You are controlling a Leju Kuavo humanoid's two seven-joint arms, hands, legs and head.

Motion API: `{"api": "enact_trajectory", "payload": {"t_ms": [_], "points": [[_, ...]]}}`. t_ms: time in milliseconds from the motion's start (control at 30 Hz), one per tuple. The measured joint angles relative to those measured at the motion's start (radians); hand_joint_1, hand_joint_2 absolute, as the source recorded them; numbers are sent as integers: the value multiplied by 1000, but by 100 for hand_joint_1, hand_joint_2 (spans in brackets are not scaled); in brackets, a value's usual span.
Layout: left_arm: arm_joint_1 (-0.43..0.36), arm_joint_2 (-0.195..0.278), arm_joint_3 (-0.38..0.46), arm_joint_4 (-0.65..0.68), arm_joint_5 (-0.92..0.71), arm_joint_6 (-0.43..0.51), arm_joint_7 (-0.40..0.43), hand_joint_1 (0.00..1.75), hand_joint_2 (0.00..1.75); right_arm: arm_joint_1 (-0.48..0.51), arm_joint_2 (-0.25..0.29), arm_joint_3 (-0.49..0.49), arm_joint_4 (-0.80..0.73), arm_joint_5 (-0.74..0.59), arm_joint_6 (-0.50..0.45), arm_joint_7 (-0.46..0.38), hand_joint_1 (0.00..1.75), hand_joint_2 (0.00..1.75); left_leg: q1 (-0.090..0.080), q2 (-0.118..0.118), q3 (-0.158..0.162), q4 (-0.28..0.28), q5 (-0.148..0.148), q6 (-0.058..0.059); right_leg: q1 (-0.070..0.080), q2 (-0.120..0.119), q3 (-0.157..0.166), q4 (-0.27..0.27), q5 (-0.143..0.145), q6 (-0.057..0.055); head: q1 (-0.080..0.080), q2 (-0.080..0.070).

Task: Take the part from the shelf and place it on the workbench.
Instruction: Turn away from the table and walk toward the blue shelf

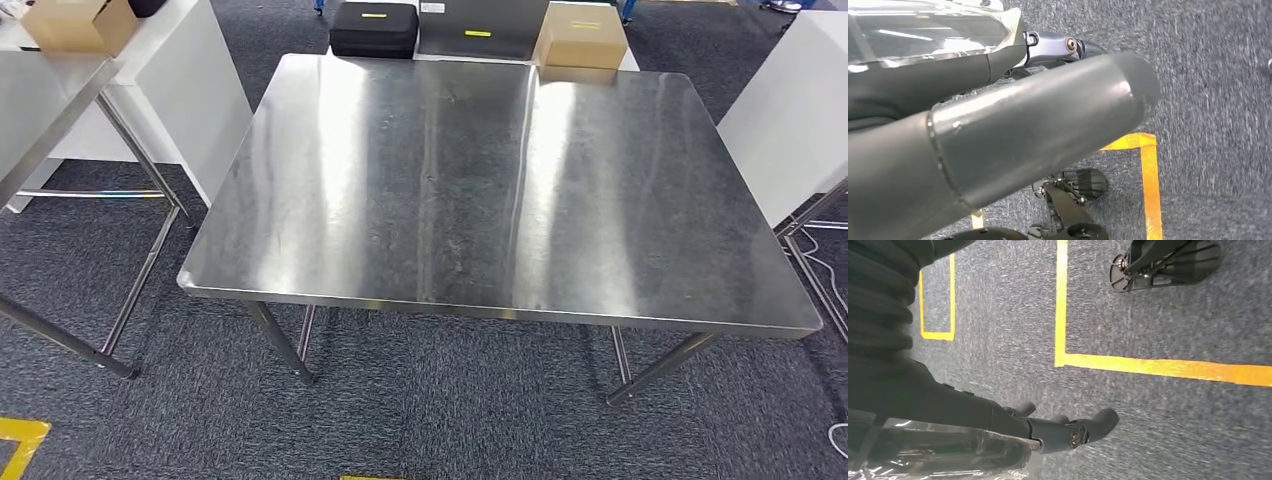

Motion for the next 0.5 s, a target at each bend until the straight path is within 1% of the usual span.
{"api": "enact_trajectory", "payload": {"t_ms": [33,67,100,133,167,200,233,267,300,333,367,400,433,467,500], "points": [[0,0,0,0,0,0,1,0,0,1,0,0,0,0,0,0,0,175,0,10,0,1,-1,-1,-1,-5,9,-18,13,9,0,0],[0,-1,0,0,0,0,2,0,0,2,-1,0,0,0,0,0,0,175,0,19,2,1,-2,-3,-3,-14,38,-73,38,17,0,0],[0,-1,0,0,0,0,2,0,0,2,-1,0,0,1,0,0,0,175,-1,28,4,2,-5,-7,-4,-36,78,-148,66,24,1,0],[0,-1,0,0,0,0,2,0,0,0,-2,0,0,1,0,0,0,175,-4,37,6,6,-9,-12,-3,-59,111,-214,91,26,1,0],[0,-1,0,0,0,0,2,0,0,-2,-1,0,0,1,0,0,0,175,-7,46,9,8,-13,-17,-2,-74,135,-260,109,23,0,0],[0,0,0,0,-1,0,2,0,0,-3,-1,0,0,1,0,0,0,175,-10,56,12,11,-18,-23,0,-82,145,-282,118,17,-1,0],[-1,0,0,0,-1,0,2,0,0,-4,0,0,0,2,0,0,0,175,-12,65,15,13,-21,-27,3,-73,144,-285,123,10,-3,0],[-2,1,0,0,-2,0,2,0,0,-3,0,0,0,2,0,0,0,175,-10,74,18,13,-24,-31,-1,-61,145,-285,124,3,-4,0],[-3,2,0,0,-2,0,2,0,0,-2,0,0,0,3,0,0,0,175,-6,70,19,18,-31,-37,-4,-50,146,-286,126,-2,-5,0],[-4,2,0,0,-3,-1,2,0,0,-2,1,1,0,3,0,1,0,175,-2,53,13,38,-49,-43,-8,-40,148,-287,129,-8,-5,0],[-4,3,0,0,-4,-2,2,0,0,-3,1,1,1,3,0,1,0,175,2,29,-2,77,-77,-50,-13,-30,150,-288,132,-14,-5,0],[-3,3,0,0,-6,-2,2,0,0,-3,2,1,1,2,0,1,0,175,6,0,-27,136,-113,-56,-14,-19,150,-288,134,-18,-6,0],[-2,3,0,0,-7,-3,4,0,0,-4,2,1,1,2,0,2,0,175,8,-19,-56,204,-148,-59,-14,-8,149,-288,135,-21,-6,0],[-1,3,0,0,-10,-3,5,0,0,-4,2,1,1,1,0,2,0,175,9,-26,-83,262,-170,-62,-14,4,148,-287,136,-21,-5,0],[-1,4,0,0,-12,-3,7,0,0,-3,2,1,1,1,-1,2,0,175,11,-29,-99,294,-173,-63,-14,17,149,-287,136,-21,-5,0]]}}
